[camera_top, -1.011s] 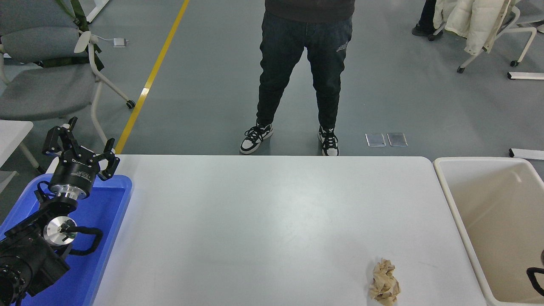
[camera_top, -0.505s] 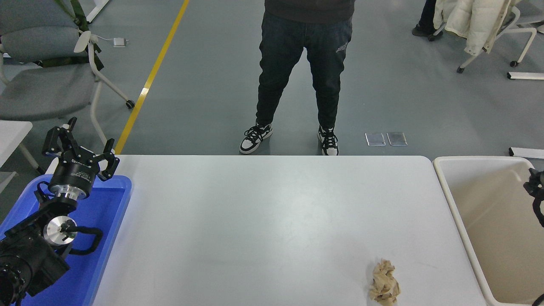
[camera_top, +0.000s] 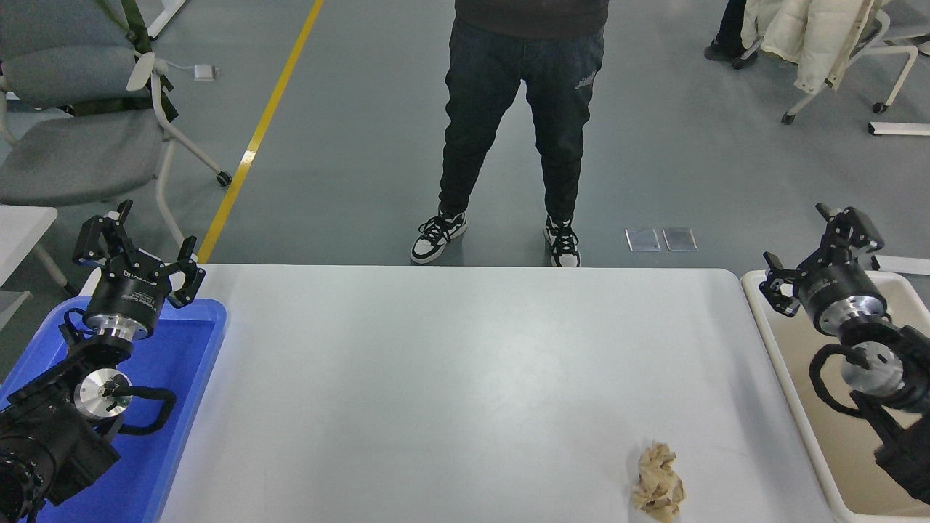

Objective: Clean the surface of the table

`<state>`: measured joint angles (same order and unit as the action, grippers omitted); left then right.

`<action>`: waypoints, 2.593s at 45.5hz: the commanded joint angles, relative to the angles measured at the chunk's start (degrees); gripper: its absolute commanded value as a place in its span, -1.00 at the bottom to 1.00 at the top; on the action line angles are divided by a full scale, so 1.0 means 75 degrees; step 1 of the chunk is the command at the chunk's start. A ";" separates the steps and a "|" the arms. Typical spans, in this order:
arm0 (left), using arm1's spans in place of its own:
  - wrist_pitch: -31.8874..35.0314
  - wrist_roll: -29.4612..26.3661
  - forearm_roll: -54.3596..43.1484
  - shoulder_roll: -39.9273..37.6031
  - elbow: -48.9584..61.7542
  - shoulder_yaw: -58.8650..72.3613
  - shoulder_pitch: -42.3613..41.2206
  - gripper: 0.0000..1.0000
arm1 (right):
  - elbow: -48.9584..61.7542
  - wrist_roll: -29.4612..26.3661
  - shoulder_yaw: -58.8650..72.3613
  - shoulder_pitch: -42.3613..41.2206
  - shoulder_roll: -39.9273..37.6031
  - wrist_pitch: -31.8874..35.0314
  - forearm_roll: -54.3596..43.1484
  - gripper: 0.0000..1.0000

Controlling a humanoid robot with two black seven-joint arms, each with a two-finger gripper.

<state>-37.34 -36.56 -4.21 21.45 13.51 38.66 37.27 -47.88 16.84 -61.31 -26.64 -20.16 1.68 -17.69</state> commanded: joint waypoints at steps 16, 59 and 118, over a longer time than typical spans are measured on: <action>-0.0013 0.0000 -0.0001 0.0000 -0.0008 0.0001 -0.0001 1.00 | 0.0091 0.0673 -0.0075 0.0201 0.0707 0.0585 -0.0443 0.97; -0.0014 0.0000 -0.0001 0.0000 0.0004 -0.0010 -0.0001 1.00 | -0.4162 -0.4377 0.1225 0.0857 -0.2807 0.0562 0.0495 0.98; -0.0014 0.0000 -0.0001 0.0000 0.0004 -0.0045 0.0011 1.00 | -0.6120 -0.6088 0.7132 -0.1499 -0.4497 0.0516 0.1222 0.97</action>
<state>-37.45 -36.56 -4.22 21.45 13.51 38.32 37.34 -95.35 -26.10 -11.02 -36.13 -61.78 14.82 -3.13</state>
